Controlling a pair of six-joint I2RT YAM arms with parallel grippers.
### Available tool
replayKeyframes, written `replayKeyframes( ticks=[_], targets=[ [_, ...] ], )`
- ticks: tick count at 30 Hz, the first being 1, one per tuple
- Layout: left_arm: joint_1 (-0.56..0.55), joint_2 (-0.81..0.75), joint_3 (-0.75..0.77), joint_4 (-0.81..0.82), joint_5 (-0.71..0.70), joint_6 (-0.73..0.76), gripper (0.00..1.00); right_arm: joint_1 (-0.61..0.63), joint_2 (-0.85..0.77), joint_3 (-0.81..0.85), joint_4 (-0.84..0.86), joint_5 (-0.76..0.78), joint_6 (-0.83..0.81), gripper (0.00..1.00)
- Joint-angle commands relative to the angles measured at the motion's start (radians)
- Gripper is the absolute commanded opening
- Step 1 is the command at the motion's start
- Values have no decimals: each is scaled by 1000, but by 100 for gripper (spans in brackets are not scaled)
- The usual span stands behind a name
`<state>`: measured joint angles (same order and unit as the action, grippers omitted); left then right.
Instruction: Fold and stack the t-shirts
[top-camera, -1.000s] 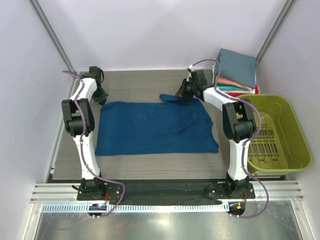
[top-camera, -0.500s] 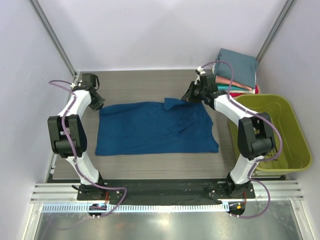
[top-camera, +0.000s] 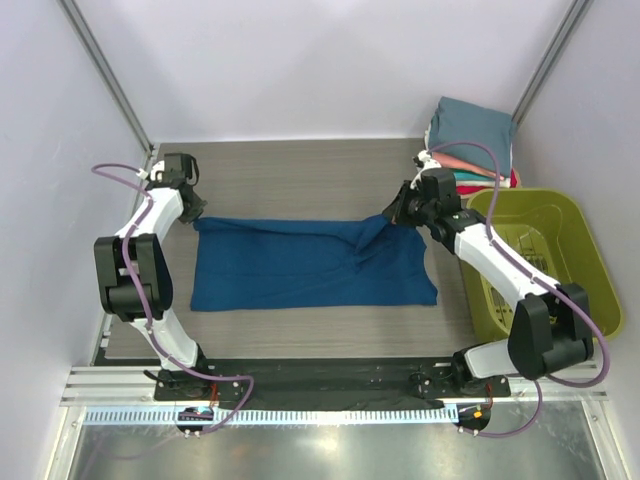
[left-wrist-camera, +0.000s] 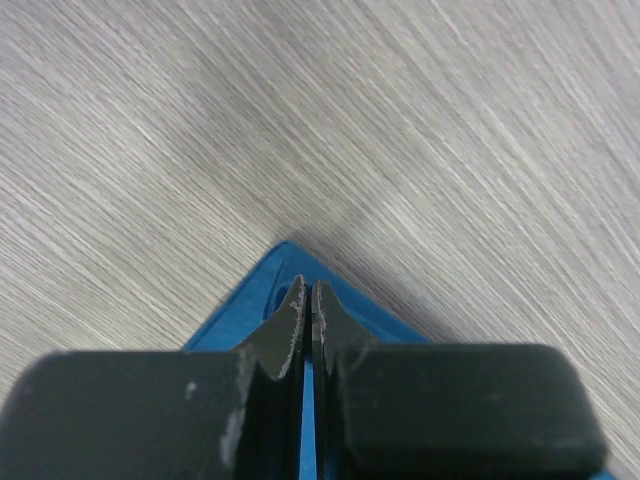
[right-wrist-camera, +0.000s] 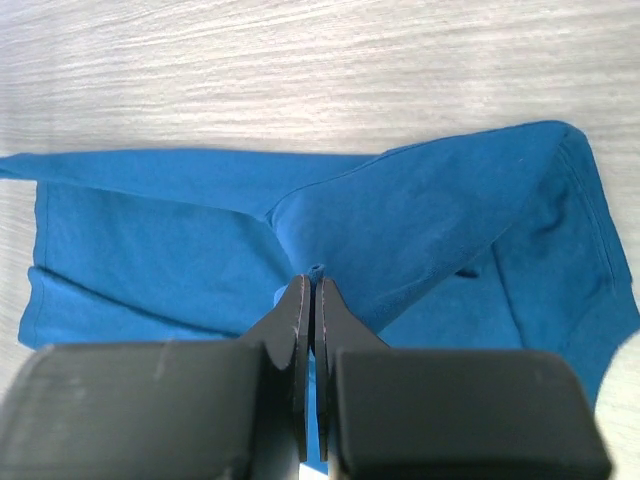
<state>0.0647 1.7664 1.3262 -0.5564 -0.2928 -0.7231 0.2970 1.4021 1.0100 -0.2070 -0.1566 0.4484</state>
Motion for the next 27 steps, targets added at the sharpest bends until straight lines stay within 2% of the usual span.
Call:
replayKeyframes(
  ticks=[1, 16, 23, 25, 26, 27],
  targets=[
    [-5, -10, -16, 62, -51, 14, 0, -4, -71, -37, -12, 25, 6, 1],
    [-8, -45, -48, 69, -138, -9, 0, -4, -259, -113, -150, 66, 36, 1],
    [-37, -132, -123, 30, -224, -71, 0, -4, -374, -266, -178, 100, 87, 1],
    [-36, -180, -171, 30, -281, -117, 9, -4, -443, -351, -178, 129, 133, 1],
    [-36, -223, -212, 30, -293, -128, 17, -4, -471, -381, -178, 140, 150, 1],
    [-36, -249, -235, 30, -321, -142, 56, -4, -509, -405, -180, 156, 163, 27]
  ],
)
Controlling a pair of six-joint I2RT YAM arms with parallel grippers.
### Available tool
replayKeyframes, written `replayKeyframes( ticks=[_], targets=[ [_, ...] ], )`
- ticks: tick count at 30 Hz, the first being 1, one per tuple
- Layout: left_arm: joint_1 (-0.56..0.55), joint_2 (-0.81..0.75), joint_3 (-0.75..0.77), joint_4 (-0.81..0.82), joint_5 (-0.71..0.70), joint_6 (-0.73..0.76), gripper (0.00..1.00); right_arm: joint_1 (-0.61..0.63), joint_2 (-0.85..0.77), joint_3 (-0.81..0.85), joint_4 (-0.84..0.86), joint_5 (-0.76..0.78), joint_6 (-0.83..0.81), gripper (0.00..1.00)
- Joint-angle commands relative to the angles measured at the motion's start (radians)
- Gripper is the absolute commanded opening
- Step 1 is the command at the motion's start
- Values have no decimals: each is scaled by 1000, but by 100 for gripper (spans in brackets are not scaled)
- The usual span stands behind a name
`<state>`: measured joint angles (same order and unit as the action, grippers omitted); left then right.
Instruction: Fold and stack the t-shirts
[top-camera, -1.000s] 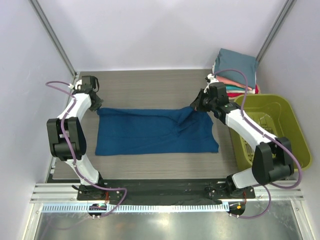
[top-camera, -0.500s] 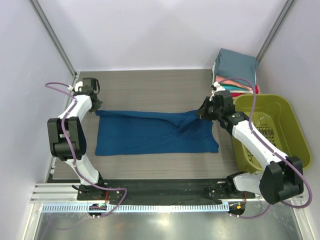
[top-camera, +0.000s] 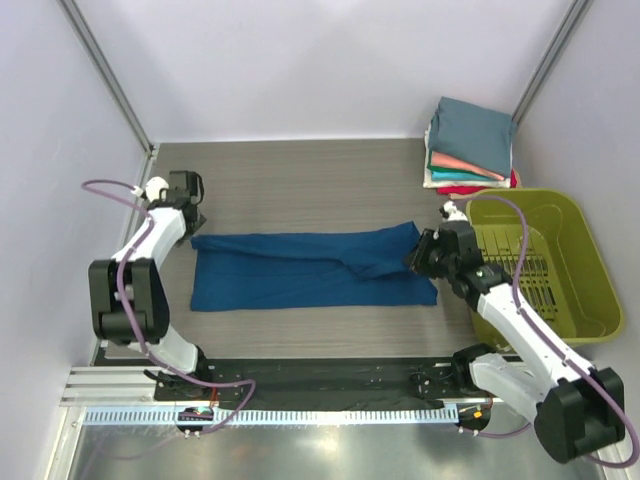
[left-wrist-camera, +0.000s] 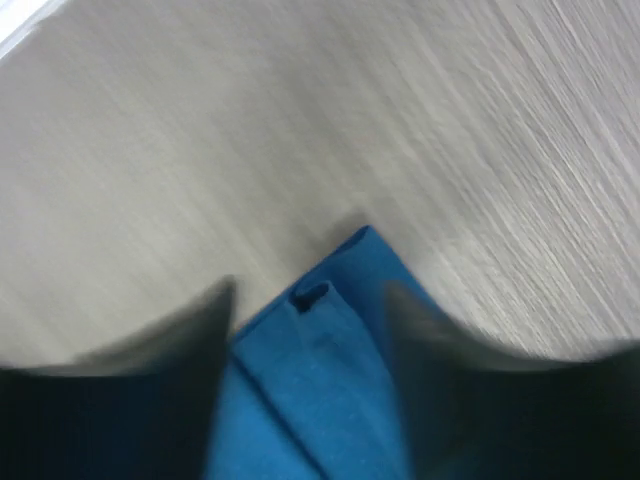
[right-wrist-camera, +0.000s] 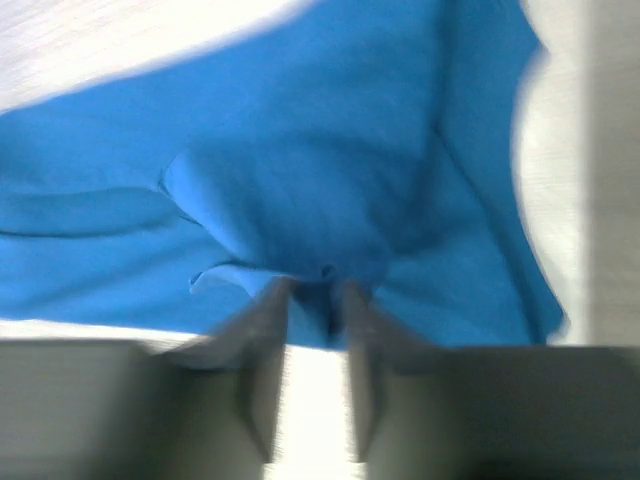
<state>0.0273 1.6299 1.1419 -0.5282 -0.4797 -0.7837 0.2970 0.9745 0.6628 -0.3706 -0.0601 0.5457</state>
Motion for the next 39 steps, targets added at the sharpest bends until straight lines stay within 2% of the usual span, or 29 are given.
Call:
replayKeyframes(
  ticks=[1, 2, 3, 5, 6, 10, 13, 17, 21, 27, 33, 39],
  targets=[
    [2, -132, -68, 0, -141, -110, 69, -4, -100, -99, -16, 101, 94, 40],
    [0, -151, -99, -3, -146, -123, 76, -4, -111, -114, -16, 120, 102, 52],
    [0, -194, -111, -1, -151, -132, 85, -4, -120, -121, -16, 129, 109, 67],
    [0, -234, -139, -4, -160, -157, 88, -4, -117, -118, -17, 149, 111, 77],
    [0, -261, -143, 2, -155, -155, 88, -4, -111, -111, -19, 152, 109, 78],
    [-18, -285, -140, 8, -115, -124, 83, 5, -68, -59, 2, 128, 115, 80],
    [-110, -265, -142, 20, -112, -106, 81, 40, -18, -42, 67, 109, 132, 80],
    [-205, -194, -136, 34, -85, -69, 80, 90, 166, -29, 158, 103, 155, 81],
    [-259, -108, -145, 63, 51, -22, 77, 91, 321, -29, 239, 74, 180, 81],
    [-320, -35, -226, 125, 125, -17, 74, 93, 464, -2, 274, 45, 183, 81],
    [-340, -5, -274, 135, 226, -45, 70, 93, 690, 165, 228, 55, 134, 81],
    [-401, -25, -359, 165, 349, -120, 66, 85, 1038, 529, 154, 45, 76, 81]
  ],
)
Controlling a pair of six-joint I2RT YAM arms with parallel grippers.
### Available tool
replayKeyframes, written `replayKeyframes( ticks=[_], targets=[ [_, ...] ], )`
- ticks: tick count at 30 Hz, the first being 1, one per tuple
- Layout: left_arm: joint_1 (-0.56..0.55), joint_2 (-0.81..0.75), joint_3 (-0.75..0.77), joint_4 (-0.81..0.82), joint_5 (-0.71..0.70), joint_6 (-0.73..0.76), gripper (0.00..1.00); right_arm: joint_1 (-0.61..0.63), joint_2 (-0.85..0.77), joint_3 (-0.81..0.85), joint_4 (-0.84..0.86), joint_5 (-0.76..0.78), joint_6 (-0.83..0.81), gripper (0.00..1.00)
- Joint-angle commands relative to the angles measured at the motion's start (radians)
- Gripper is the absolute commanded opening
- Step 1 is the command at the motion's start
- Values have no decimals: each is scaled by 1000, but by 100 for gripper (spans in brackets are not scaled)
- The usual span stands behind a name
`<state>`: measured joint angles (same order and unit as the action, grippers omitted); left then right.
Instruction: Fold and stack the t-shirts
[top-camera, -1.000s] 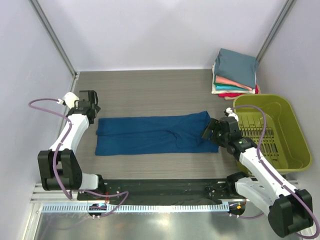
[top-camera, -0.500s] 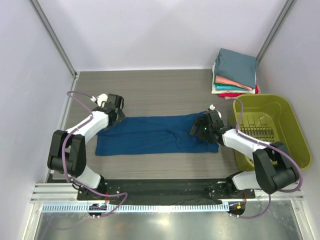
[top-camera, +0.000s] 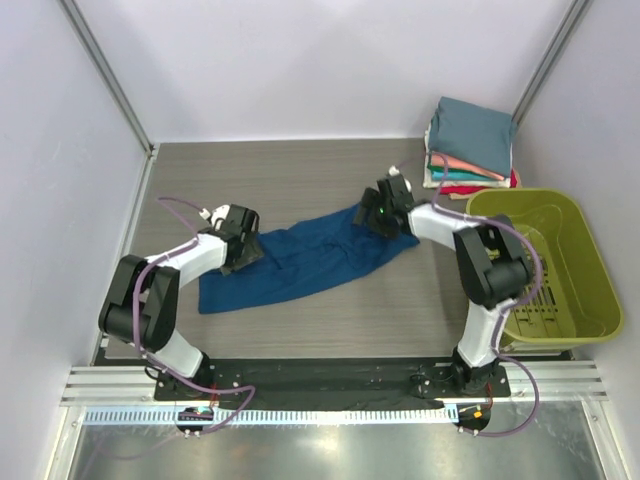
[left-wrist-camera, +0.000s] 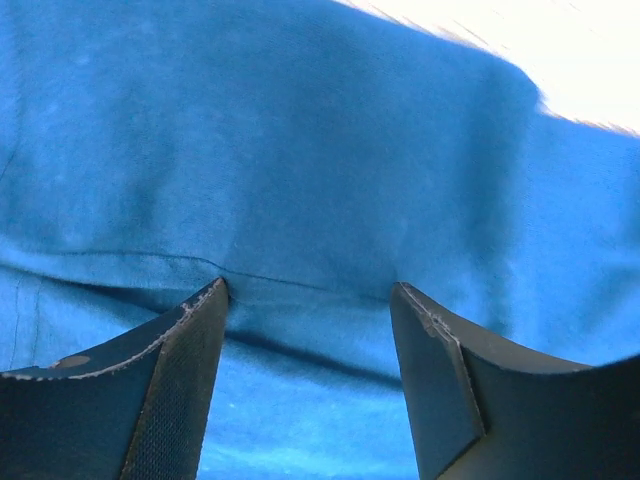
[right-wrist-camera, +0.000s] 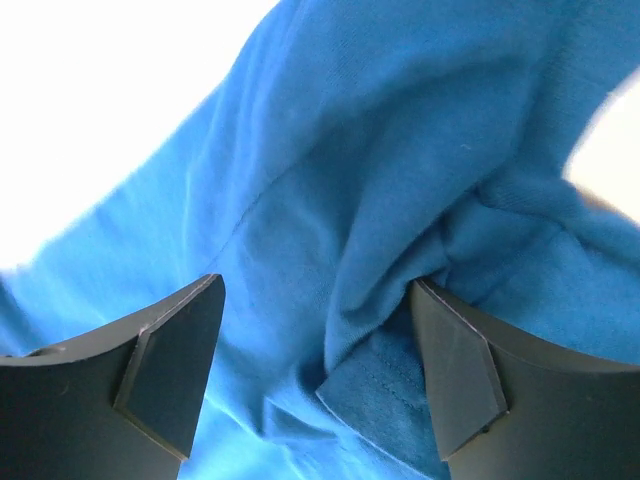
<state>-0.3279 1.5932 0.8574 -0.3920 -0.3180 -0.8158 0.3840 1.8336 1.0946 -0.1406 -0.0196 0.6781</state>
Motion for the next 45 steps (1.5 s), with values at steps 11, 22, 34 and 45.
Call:
replayKeyframes(
  ticks=[11, 22, 34, 45],
  targets=[
    [-379, -93, -327, 241, 410, -379, 64, -5, 657, 884, -234, -155, -143, 78],
    [-625, -182, -350, 276, 481, -537, 62, -2, 900, 1269, -214, -327, -159, 79],
    [-642, -458, -149, -152, 206, -418, 63, 1, 866, 1287, -154, -388, -196, 81],
    [-649, -513, -191, -187, 126, -345, 65, -4, 500, 1122, -149, -346, -250, 86]
  ],
)
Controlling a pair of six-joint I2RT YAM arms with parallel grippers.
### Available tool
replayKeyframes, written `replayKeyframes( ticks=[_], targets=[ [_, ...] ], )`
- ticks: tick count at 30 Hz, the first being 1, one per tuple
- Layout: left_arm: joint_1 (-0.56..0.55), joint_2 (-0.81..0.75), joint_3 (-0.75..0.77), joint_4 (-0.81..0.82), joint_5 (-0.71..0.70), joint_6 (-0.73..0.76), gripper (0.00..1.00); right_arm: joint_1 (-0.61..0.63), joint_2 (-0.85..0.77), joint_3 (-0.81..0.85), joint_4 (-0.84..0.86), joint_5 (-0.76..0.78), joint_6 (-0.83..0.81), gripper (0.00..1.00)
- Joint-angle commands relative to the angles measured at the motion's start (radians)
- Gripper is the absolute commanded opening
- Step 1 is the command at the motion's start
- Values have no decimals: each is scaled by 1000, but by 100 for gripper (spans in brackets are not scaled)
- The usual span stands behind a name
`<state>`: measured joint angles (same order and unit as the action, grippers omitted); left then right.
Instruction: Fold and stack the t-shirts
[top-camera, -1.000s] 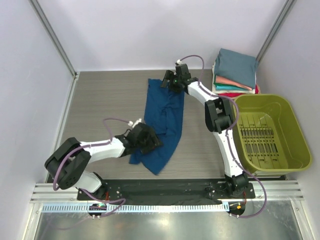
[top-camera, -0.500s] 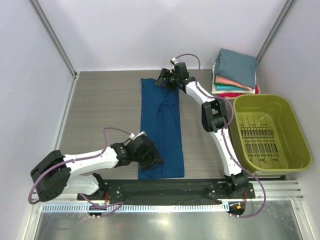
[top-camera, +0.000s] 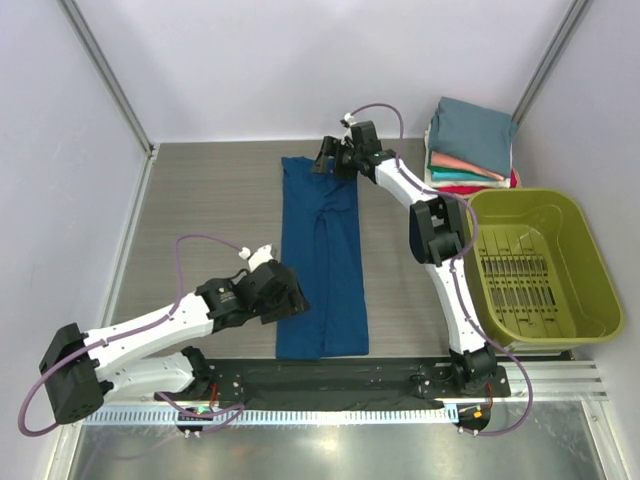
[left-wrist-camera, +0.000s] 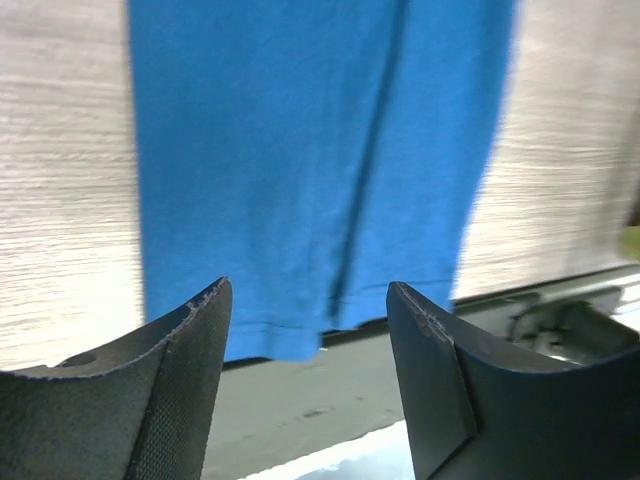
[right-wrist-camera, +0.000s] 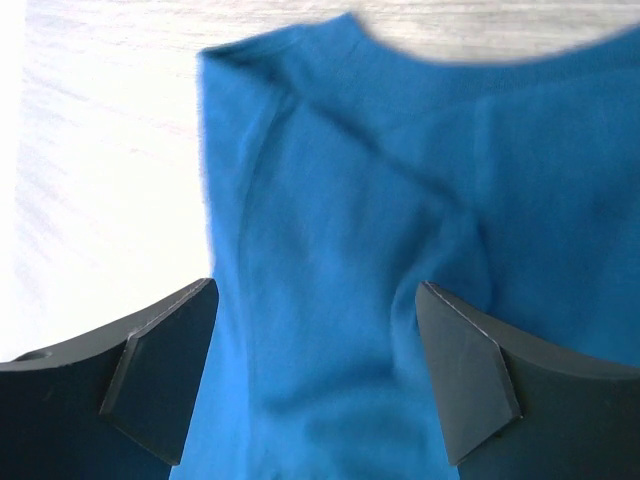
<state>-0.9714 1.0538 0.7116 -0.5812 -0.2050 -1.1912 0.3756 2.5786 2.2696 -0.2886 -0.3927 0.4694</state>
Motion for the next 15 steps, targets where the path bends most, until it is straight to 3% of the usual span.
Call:
replayKeyframes(
  ticks=[1, 7, 15],
  targets=[
    [-6, 44, -57, 53, 38, 33, 64, 3, -291, -137, -3, 40, -57, 86],
    [-73, 144, -21, 70, 33, 65, 60, -14, -632, -536, -17, 143, -35, 86],
    [-72, -72, -63, -55, -88, 105, 63, 46, -1004, -1143, -24, 239, 55, 83]
  ],
)
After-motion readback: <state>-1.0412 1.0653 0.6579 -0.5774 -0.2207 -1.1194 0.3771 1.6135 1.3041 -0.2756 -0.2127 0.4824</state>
